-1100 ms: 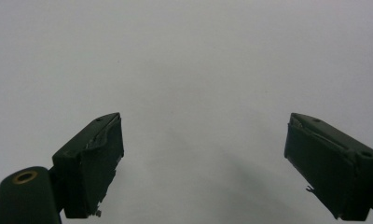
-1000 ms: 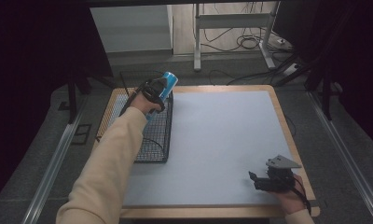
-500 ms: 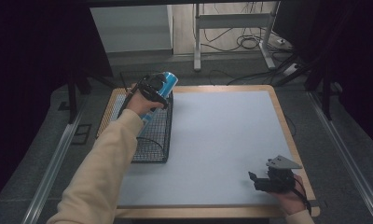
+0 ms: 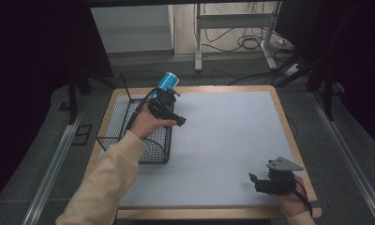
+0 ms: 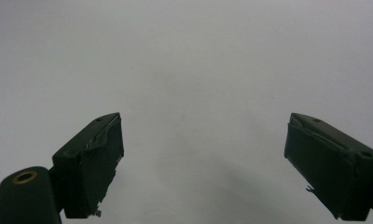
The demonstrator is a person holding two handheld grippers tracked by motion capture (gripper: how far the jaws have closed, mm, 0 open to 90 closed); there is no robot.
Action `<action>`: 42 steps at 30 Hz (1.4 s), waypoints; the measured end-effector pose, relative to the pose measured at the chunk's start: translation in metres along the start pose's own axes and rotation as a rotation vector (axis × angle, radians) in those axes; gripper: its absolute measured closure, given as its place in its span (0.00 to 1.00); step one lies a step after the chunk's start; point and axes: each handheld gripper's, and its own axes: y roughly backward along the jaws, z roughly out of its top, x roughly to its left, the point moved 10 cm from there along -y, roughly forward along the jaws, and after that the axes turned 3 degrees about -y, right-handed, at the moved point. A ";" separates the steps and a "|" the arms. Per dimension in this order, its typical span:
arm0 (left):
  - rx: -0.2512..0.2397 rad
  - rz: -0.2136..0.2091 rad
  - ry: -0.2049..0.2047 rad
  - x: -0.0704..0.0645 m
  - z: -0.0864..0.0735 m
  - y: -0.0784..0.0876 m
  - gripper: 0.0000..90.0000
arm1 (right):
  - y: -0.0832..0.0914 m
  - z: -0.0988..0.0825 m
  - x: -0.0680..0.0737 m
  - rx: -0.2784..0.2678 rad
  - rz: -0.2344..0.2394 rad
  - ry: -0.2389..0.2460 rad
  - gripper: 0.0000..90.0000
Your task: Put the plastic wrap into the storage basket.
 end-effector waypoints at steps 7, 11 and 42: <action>-0.058 -0.069 -0.070 -0.052 -0.016 0.001 0.18 | 0.000 0.000 0.000 0.001 0.002 -0.003 0.13; -0.085 -0.085 -0.114 -0.079 -0.028 -0.001 0.18 | 0.000 0.000 0.000 0.001 0.001 -0.003 0.13; -0.101 -0.162 -0.147 -0.123 -0.075 -0.026 0.19 | 0.004 0.004 -0.001 -0.022 -0.002 0.006 0.13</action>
